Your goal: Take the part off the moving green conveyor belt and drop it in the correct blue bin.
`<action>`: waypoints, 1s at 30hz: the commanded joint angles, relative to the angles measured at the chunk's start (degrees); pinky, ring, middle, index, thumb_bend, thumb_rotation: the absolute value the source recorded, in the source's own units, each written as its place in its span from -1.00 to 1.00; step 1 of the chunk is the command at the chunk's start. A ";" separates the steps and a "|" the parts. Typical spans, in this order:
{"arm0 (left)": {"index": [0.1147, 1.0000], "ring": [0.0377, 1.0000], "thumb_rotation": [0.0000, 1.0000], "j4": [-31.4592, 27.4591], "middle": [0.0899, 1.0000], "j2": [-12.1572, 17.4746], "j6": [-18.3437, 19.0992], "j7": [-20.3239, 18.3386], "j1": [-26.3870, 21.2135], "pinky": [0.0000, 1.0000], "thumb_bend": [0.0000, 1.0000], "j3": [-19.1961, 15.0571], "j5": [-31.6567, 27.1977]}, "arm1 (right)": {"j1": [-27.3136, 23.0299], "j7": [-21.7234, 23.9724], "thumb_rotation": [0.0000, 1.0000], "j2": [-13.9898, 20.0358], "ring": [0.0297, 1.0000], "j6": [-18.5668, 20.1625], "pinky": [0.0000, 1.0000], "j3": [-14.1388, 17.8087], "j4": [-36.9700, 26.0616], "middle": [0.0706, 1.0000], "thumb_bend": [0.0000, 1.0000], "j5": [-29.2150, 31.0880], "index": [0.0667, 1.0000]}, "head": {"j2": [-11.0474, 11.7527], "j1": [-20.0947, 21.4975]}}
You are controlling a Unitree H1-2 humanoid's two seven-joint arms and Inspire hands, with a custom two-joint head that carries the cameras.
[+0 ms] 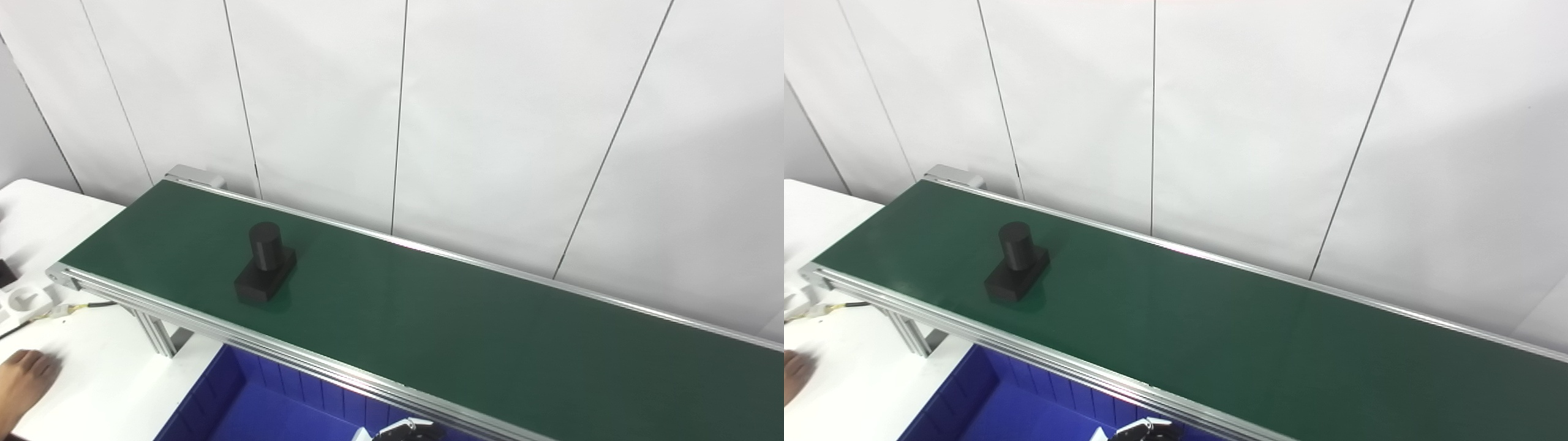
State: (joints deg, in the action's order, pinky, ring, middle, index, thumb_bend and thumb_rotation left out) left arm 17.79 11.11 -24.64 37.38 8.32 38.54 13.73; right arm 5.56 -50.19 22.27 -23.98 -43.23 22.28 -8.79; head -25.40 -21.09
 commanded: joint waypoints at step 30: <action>0.20 0.25 -1.00 1.72 0.27 0.84 -2.29 6.57 -3.91 0.13 0.89 3.96 2.75 | 4.84 28.67 0.04 -3.57 0.68 -2.94 0.79 25.47 -24.46 0.67 0.44 11.50 0.80 | -1.79 3.74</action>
State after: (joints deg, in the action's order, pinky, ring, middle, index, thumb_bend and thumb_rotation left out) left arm 20.30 11.45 -24.66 42.99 5.50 42.55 15.14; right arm 10.61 -24.84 19.73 -24.15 -19.31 0.20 2.38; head -27.16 -17.32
